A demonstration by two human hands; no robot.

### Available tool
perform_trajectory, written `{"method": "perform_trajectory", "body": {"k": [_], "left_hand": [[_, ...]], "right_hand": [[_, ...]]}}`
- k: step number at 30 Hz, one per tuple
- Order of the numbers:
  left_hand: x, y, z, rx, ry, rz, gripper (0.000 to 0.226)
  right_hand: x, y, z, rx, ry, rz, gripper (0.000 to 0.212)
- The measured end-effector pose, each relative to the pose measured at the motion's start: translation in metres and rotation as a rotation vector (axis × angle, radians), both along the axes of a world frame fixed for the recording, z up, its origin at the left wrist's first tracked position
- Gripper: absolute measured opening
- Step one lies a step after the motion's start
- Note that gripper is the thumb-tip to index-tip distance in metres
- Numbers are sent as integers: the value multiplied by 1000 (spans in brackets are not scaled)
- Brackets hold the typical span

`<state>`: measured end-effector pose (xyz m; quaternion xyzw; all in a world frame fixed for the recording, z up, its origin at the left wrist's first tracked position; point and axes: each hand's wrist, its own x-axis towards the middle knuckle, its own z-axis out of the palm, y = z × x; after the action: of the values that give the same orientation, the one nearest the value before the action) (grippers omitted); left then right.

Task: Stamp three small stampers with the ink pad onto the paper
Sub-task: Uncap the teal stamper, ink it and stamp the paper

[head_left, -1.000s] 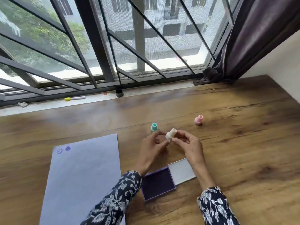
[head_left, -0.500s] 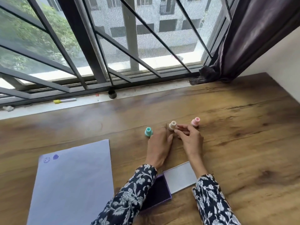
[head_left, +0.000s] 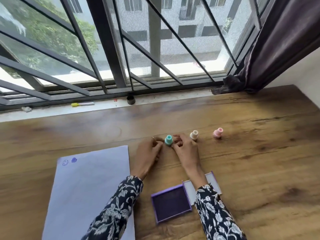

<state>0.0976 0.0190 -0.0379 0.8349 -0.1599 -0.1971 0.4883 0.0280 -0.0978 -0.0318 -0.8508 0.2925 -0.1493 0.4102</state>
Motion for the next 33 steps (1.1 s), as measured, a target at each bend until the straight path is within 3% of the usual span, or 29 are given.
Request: {"method": "perform_trajectory", "body": {"k": [5,11,13,15,17,19,23,25,29,33], "left_hand": [[-6,5,5,-225,214,45,9],[-25,27,16,-543,659,23,23],[-34,34,22,-587,691,-16,27],[-41,41,29,-581,620,-59,26],[-46,46,37,-565,536,-111,22],[-51,51,43,-494,409,-124,20],[-50,64,44,-145,-86,-64,19],[-48,72,40,-10,-219,-124,19],[-54,83,32,166,-282,-182,18],[-66,94,26,172,-286,-213,39]], "right_hand": [[-9,5,7,55,-68,87,39],[-40,24,21,339,-188,58,24],[-49,33,28,345,-192,72,19],[-56,42,34,266,-165,53,2],[-62,50,37,278,-186,-35,15],[-67,58,42,542,-266,-149,18],[-79,69,53,1281,-374,-329,16],[-89,72,57,1473,-363,-328,19],[-108,77,59,1591,-373,-277,15],[-125,78,56,1597,-355,-298,9]]}}
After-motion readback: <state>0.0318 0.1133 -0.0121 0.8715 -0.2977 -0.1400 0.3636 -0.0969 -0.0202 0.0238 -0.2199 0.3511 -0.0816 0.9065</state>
